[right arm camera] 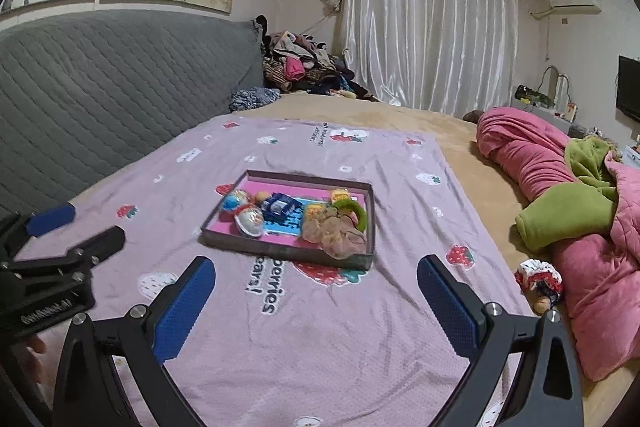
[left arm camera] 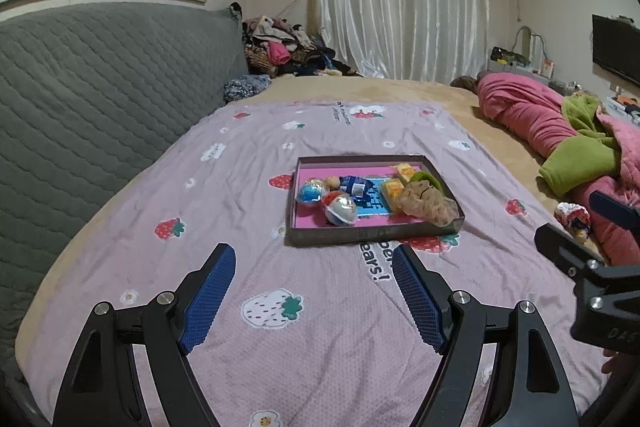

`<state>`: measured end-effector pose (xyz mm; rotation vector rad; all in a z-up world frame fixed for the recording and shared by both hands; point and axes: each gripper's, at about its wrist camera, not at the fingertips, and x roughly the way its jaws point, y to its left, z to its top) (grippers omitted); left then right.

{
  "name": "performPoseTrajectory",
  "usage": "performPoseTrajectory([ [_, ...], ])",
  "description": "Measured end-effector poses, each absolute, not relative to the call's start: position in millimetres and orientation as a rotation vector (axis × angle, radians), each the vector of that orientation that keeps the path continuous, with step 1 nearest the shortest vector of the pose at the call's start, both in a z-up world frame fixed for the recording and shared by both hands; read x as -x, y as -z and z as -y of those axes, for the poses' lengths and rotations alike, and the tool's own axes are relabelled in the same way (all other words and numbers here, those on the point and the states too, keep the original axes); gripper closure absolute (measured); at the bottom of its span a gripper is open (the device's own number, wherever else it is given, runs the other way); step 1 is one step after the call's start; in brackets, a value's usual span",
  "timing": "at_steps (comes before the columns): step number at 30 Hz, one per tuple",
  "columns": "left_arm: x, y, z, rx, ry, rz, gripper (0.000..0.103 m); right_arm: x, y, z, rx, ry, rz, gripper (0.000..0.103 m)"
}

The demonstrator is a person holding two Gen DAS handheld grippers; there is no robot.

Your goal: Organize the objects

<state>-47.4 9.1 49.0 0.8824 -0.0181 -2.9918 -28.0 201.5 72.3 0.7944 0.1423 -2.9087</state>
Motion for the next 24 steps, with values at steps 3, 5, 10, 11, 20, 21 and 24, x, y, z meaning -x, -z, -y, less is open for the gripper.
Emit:
performPoseTrajectory([
  [3,51,-40,-9,-0.905,2.989,0.014,0.021,29,-60,-204,-0.807,2.913,-0.14,0.001],
  [5,52,-35,-10,-0.905,2.991,0.014,0.021,30,-52,-206,-0.816,2.911,-0.129,0.001],
  [10,55,-20,-10,-0.927,2.982,0.009,0.021,30,-35,-208,-0.831,2.909,-0.124,0.001],
  [11,55,-18,-10,-0.929,2.982,0.008,0.021,30,-33,-208,-0.835,2.908,-0.122,0.001],
  [20,61,6,-12,-0.985,2.972,0.004,0.021,27,-9,-204,-0.823,2.92,-0.142,0.001],
  [21,62,9,-11,-0.995,2.971,0.003,0.021,28,-6,-204,-0.832,2.92,-0.138,0.001],
  [24,64,18,-10,-1.007,2.966,-0.005,0.021,29,1,-205,-0.842,2.924,-0.128,0.001],
])
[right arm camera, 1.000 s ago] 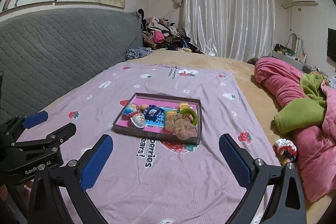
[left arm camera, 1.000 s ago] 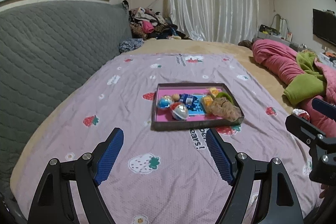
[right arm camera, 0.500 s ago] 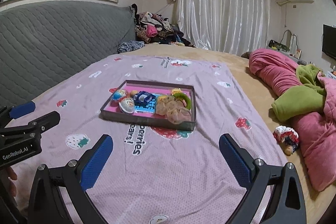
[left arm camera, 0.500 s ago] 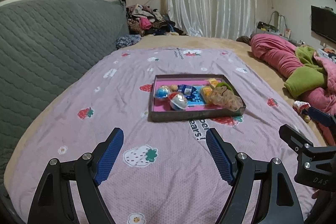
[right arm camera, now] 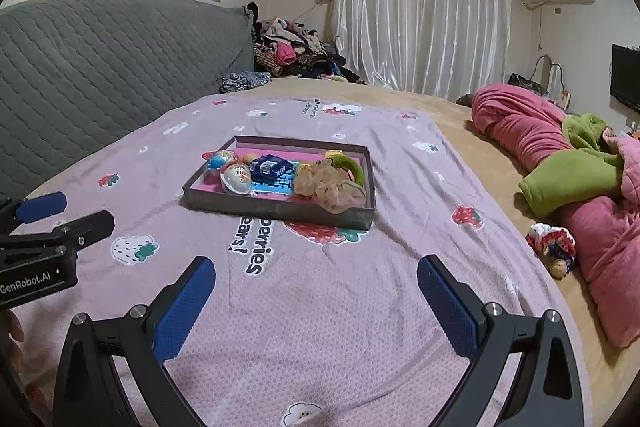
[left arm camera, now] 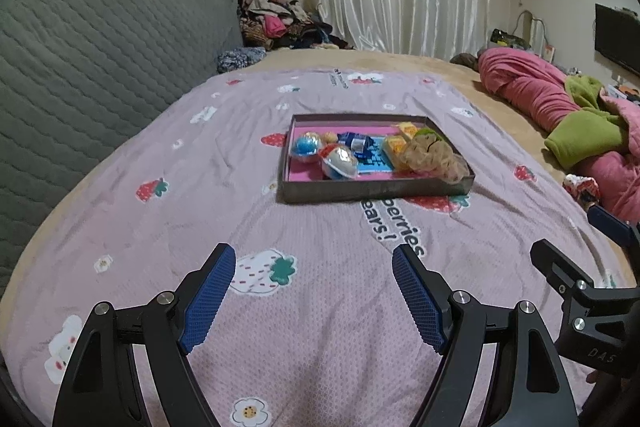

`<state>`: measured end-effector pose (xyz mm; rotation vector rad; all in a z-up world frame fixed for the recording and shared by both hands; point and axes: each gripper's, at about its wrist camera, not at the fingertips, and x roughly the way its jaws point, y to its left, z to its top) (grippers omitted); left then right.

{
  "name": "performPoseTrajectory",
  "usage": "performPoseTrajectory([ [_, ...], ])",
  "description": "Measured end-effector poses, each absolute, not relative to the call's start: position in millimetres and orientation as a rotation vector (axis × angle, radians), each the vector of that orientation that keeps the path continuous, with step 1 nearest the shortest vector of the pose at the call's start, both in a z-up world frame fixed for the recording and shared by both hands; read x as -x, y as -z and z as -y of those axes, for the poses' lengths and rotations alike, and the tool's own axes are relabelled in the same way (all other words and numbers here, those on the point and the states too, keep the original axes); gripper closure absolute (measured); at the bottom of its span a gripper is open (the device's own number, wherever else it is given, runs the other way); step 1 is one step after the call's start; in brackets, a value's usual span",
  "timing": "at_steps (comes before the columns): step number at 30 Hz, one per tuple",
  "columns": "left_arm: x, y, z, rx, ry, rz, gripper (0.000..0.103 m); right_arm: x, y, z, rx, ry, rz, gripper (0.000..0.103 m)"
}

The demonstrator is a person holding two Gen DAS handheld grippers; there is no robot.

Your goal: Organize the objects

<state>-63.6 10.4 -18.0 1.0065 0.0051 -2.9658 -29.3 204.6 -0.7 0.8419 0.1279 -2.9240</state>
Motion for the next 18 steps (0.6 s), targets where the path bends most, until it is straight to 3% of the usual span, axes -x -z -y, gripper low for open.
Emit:
performPoseTrajectory([
  [18,76,62,-7,-1.058,2.94,0.003,0.021,36,32,-202,-0.909,2.902,-0.118,0.001],
])
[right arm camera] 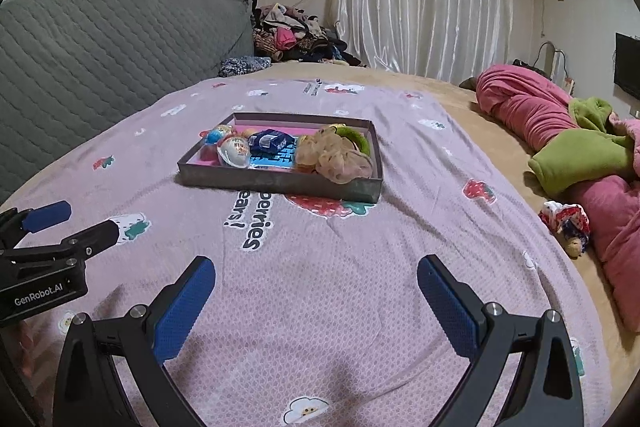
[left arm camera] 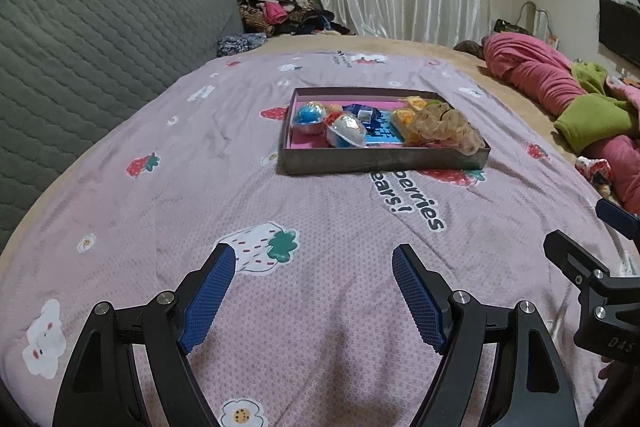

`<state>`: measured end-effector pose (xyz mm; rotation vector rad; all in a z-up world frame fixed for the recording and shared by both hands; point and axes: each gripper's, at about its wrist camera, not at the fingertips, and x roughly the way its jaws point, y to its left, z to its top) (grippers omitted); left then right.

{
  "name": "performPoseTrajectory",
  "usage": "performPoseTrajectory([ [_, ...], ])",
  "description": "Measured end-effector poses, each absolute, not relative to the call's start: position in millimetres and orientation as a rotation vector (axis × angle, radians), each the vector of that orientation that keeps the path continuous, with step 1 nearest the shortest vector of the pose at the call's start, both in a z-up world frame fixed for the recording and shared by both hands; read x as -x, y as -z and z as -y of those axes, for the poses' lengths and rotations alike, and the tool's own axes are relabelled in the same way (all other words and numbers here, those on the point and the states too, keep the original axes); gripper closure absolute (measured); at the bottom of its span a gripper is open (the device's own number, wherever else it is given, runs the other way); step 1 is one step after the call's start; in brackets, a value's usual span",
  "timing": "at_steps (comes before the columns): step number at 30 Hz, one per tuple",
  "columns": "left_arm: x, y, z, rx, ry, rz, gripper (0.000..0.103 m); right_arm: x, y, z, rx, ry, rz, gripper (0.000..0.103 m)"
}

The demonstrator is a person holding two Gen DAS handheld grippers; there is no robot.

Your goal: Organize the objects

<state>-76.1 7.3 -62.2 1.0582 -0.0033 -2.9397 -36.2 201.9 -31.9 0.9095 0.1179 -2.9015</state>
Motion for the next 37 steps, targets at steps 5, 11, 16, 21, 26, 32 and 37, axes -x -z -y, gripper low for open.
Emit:
performPoseTrajectory([
  [5,78,68,-5,-1.07,2.931,0.001,0.021,37,38,-201,-0.921,2.901,-0.118,0.001],
  [11,85,72,2,-1.084,2.923,-0.034,0.021,42,41,-202,-0.923,2.901,-0.107,0.001],
  [16,90,74,9,-1.089,2.901,-0.068,0.021,46,45,-201,-0.944,2.889,-0.108,0.001],
  [21,89,72,10,-1.03,2.88,-0.024,0.021,45,47,-200,-0.948,2.897,-0.128,0.001],
  [26,86,71,11,-1.005,2.884,-0.025,0.021,45,49,-202,-0.958,2.907,-0.145,0.001],
  [32,85,73,5,-1.01,2.884,0.007,0.021,46,51,-206,-0.979,2.911,-0.131,0.001],
  [37,82,73,-2,-1.022,2.907,0.021,0.021,47,49,-206,-0.97,2.917,-0.132,0.001],
])
